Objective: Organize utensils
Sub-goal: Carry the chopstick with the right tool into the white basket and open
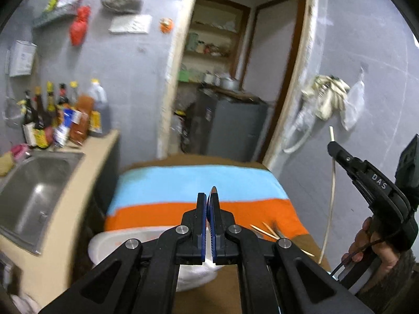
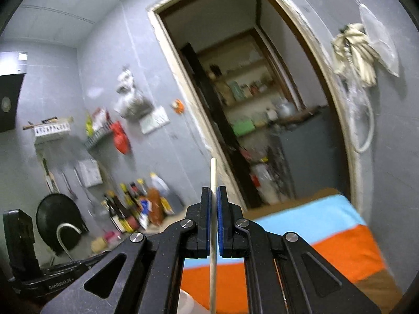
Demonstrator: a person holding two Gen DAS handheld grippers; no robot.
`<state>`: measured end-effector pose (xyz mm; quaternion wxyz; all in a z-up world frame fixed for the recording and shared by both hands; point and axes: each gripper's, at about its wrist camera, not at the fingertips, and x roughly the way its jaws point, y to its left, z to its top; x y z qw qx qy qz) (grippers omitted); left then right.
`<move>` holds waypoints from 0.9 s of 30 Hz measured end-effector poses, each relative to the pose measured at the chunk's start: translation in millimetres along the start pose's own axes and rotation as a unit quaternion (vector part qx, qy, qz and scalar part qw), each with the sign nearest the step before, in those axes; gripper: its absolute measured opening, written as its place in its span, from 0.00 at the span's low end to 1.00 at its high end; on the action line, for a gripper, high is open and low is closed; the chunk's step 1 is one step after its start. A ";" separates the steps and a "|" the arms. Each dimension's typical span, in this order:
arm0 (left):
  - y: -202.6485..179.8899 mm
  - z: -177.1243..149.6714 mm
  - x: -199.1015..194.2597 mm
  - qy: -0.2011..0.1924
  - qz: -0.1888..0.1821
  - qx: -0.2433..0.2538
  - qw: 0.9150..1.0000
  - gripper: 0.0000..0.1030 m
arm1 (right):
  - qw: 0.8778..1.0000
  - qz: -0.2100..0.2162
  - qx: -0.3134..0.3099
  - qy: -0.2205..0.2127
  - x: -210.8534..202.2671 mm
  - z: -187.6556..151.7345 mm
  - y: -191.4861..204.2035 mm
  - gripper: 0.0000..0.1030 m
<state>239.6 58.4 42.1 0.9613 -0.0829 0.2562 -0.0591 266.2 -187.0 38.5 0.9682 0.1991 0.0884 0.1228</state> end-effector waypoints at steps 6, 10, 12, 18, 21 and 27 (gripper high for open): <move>61.7 19.8 -11.7 -0.041 0.070 -0.007 0.997 0.03 | 0.999 0.019 -0.012 -0.027 29.9 -28.0 51.2 0.04; 87.7 17.9 -6.1 -0.057 0.112 0.000 0.992 0.03 | 0.999 0.010 -0.016 -0.034 48.8 -46.0 69.5 0.04; 96.5 15.7 0.4 -0.062 0.129 0.005 0.990 0.03 | 0.999 0.002 -0.018 -0.041 52.5 -53.9 72.7 0.04; 102.2 -1.0 21.0 -0.079 0.156 0.018 0.984 0.03 | 0.998 -0.023 -0.029 -0.052 61.7 -74.9 75.2 0.04; 100.3 -12.3 30.3 -0.081 0.166 0.021 0.983 0.03 | 0.998 -0.032 -0.033 -0.050 62.7 -83.5 72.3 0.04; 96.1 -32.8 41.4 -0.083 0.163 0.025 0.983 0.03 | 0.998 -0.039 -0.026 -0.045 66.4 -93.8 67.1 0.04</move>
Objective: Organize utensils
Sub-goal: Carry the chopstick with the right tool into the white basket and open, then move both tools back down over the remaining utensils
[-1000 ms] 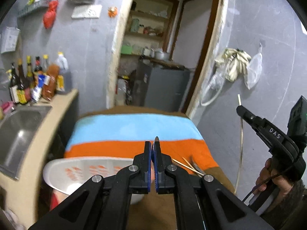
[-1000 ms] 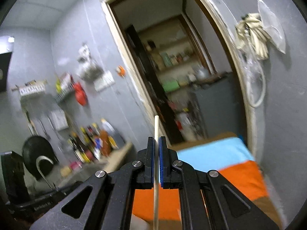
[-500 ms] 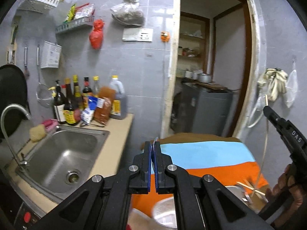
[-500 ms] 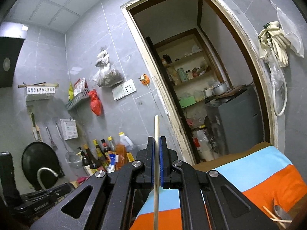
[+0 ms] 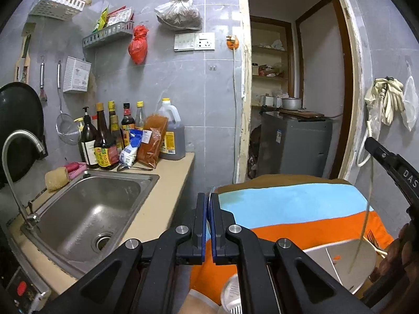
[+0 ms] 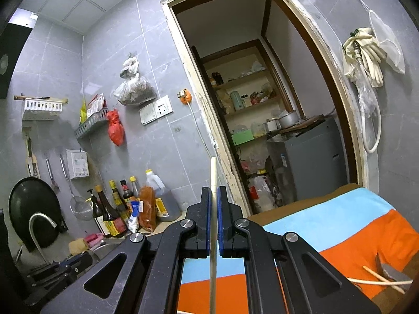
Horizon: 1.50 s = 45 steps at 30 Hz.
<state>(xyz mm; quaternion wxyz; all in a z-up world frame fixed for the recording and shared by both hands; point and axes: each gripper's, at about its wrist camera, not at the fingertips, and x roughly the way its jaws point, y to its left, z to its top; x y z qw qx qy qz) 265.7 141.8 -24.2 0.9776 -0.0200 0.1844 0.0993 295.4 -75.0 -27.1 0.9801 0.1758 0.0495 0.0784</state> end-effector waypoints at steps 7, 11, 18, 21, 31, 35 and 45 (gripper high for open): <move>-6.0 -12.1 -1.5 0.032 -0.049 0.009 0.998 0.03 | 0.999 0.006 0.003 0.040 -0.5 -9.9 -5.5 0.04; -2.3 -16.0 -3.1 0.059 -0.074 -0.016 0.995 0.04 | 0.998 0.014 0.002 0.066 -3.7 -10.7 -10.1 0.06; 8.1 -17.7 -7.7 0.094 -0.114 -0.076 0.986 0.29 | 0.996 0.021 0.021 0.089 -16.9 -3.6 -26.9 0.27; 7.9 -13.4 -14.7 0.092 -0.115 -0.084 0.986 0.37 | 0.995 0.019 0.021 0.094 -25.9 3.9 -34.1 0.36; -19.2 13.1 -45.4 0.058 -0.126 -0.084 0.987 0.73 | 0.996 -0.011 -0.011 0.083 -71.8 49.3 -68.3 0.78; -38.3 21.9 -60.3 0.035 -0.127 -0.078 0.988 0.88 | 0.996 -0.029 -0.036 0.075 -90.4 70.7 -84.2 0.96; -113.3 30.3 -91.5 -0.015 -0.129 -0.028 0.991 0.97 | 0.991 -0.063 -0.101 0.062 -129.7 111.9 -127.2 0.98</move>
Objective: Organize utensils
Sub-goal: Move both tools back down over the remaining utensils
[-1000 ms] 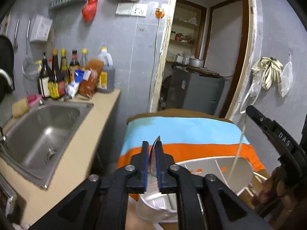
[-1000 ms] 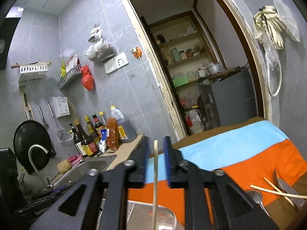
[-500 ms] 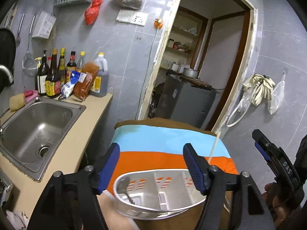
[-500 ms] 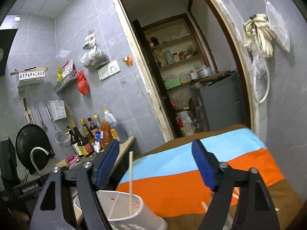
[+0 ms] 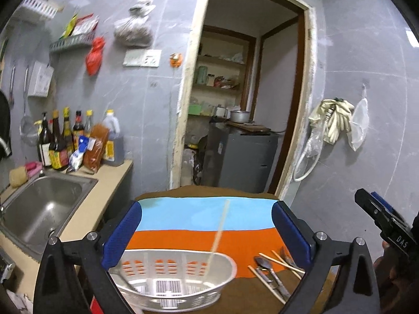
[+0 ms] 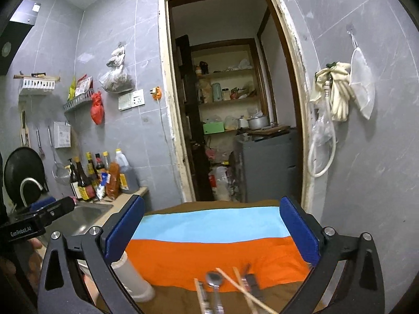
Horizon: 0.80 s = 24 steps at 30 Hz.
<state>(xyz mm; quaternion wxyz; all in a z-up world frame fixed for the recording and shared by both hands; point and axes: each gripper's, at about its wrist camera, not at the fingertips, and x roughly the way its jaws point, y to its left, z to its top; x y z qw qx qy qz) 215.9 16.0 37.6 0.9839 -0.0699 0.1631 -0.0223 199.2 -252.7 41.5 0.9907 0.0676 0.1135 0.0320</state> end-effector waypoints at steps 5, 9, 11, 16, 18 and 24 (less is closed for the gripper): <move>-40.6 -7.7 1.7 -0.003 0.000 0.030 1.000 0.97 | 1.000 -0.005 -0.011 0.014 -4.9 2.6 -36.1 0.98; -67.7 -21.0 7.5 0.007 0.001 0.044 0.999 0.97 | 1.000 -0.009 -0.011 0.028 1.4 0.3 -61.3 0.98; -77.1 -27.0 12.0 0.014 0.002 0.044 0.999 0.97 | 0.999 -0.008 -0.010 0.036 6.8 -2.5 -75.1 0.98; -98.1 -46.3 27.2 0.040 0.009 0.040 0.998 0.97 | 0.998 0.001 -0.008 0.070 28.9 -15.3 -103.2 0.98; -104.1 -55.6 34.5 0.056 0.010 0.037 0.998 0.97 | 0.996 0.005 -0.007 0.085 38.7 -22.1 -112.1 0.98; -114.2 -80.9 59.3 0.100 0.022 0.022 0.995 0.97 | 0.990 0.027 -0.006 0.139 71.6 -49.9 -132.3 0.98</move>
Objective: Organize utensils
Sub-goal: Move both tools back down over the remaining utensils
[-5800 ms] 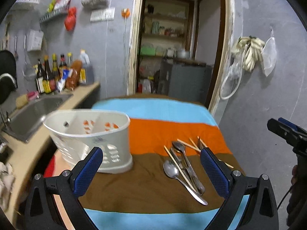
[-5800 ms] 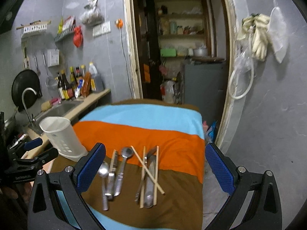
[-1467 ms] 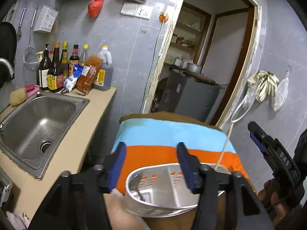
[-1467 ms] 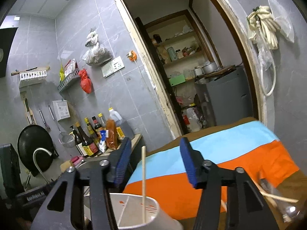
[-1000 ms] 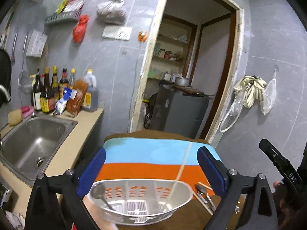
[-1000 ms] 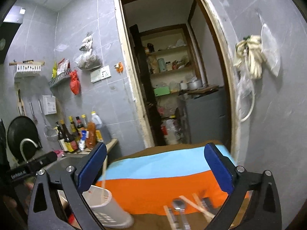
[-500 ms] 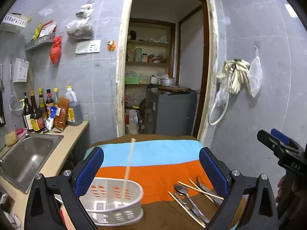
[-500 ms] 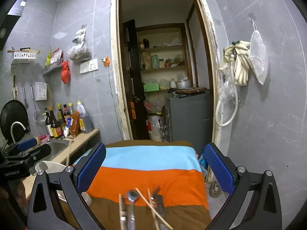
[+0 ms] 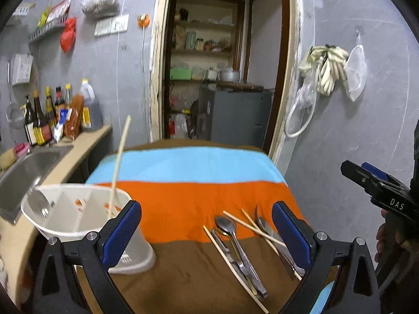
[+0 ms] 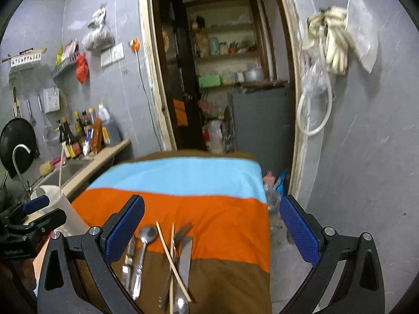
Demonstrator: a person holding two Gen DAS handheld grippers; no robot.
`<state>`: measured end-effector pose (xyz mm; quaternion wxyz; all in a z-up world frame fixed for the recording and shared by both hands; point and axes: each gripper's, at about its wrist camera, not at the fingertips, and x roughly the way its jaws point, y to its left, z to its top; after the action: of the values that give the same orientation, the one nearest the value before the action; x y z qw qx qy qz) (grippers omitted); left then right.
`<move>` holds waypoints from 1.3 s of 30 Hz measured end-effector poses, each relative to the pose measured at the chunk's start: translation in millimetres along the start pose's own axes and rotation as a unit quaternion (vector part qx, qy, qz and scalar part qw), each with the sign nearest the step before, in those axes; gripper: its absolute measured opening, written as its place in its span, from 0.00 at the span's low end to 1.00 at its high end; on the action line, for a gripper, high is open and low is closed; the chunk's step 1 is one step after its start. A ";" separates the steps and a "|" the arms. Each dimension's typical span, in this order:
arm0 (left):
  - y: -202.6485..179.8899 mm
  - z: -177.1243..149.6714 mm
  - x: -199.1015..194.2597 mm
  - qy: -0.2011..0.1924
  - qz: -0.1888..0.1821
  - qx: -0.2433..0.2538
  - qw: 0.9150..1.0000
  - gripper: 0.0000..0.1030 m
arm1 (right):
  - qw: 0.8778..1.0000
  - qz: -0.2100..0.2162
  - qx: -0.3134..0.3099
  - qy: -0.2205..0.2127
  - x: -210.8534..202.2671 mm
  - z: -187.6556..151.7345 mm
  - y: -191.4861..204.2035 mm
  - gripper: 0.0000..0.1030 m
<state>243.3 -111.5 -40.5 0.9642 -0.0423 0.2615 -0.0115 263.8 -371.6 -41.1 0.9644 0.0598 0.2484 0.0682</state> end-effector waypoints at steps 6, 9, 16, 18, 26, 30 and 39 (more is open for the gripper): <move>-3.9 -16.2 34.5 0.045 0.014 -0.020 0.999 0.97 | 0.998 0.027 0.022 0.052 42.7 -20.2 -15.2 0.98; -3.6 -22.7 50.2 0.065 0.018 -0.028 0.997 0.97 | 0.996 0.043 0.035 0.075 65.7 -30.9 -17.1 0.98; -4.6 -34.0 83.3 0.106 0.005 -0.035 0.994 0.69 | 0.987 0.082 0.051 0.127 115.0 -47.0 -9.6 0.94; -6.8 -36.1 92.3 0.120 -0.004 -0.037 0.992 0.59 | 0.984 0.091 0.051 0.144 129.1 -50.5 -3.3 0.92; -10.6 -50.0 123.7 0.174 -0.027 -0.054 0.983 0.29 | 0.974 0.116 0.051 0.185 163.4 -61.4 10.1 0.65; -9.4 -55.0 131.9 0.190 -0.032 -0.065 0.979 0.24 | 0.968 0.126 0.055 0.211 178.0 -65.6 17.6 0.54; -6.2 -53.5 147.2 0.212 -0.037 -0.087 0.973 0.17 | 0.956 0.132 0.061 0.255 202.3 -71.5 31.5 0.43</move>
<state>343.3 -128.2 -160.0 0.8786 -0.1321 0.4578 -0.0331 401.2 -302.1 -193.8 0.8458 0.1310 0.4799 0.1927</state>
